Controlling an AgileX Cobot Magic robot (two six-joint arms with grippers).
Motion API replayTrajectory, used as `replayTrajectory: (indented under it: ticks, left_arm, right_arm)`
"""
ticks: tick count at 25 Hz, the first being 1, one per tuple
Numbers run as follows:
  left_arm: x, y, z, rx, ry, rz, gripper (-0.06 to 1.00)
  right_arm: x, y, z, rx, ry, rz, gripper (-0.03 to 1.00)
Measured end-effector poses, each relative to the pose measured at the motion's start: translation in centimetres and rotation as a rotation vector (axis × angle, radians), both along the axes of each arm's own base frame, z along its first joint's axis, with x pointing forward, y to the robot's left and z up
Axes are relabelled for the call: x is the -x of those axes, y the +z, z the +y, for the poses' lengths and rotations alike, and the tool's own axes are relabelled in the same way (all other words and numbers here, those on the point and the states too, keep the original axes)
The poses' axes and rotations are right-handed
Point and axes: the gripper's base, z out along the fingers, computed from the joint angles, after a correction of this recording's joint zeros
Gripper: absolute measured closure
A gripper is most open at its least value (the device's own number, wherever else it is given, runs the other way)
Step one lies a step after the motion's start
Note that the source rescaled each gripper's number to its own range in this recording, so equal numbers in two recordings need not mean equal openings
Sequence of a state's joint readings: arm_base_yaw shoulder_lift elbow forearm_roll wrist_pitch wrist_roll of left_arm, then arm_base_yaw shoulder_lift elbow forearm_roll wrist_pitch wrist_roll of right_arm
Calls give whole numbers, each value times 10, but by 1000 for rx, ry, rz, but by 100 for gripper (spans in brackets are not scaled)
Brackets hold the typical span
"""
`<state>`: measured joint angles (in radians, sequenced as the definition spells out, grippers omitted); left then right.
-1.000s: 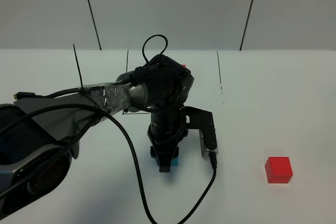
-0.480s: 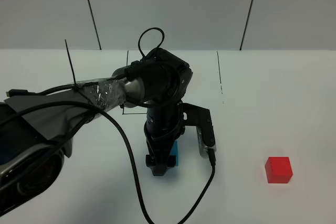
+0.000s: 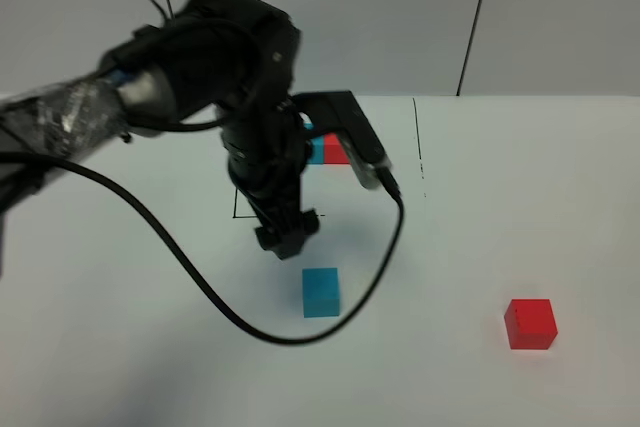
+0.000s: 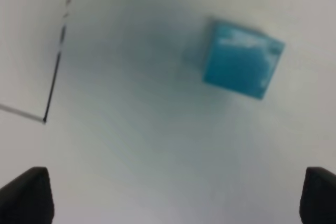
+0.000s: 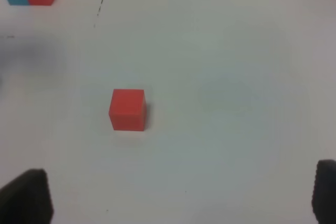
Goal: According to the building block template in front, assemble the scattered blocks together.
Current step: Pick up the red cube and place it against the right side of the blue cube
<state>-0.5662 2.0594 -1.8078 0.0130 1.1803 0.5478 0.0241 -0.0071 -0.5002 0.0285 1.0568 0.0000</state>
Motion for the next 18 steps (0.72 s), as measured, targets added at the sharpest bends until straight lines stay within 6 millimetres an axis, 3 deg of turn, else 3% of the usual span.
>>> replayTrajectory:
  ticks: [5,9,12,18]
  left_arm:
    - [-20,16,107,70,355,-59,-1]
    - [1,35,181,177,588,-116,0]
    - [34,51,207,246,688,-135,1]
    - [121,76,209,325,734,-215,3]
  right_arm:
    - [0,0,0,0,0,0,-3]
    - [0,0,0,0,0,0,-3]
    - [0,0,0,0,0,0,-3]
    - [0,0,0,0,0,0,-3]
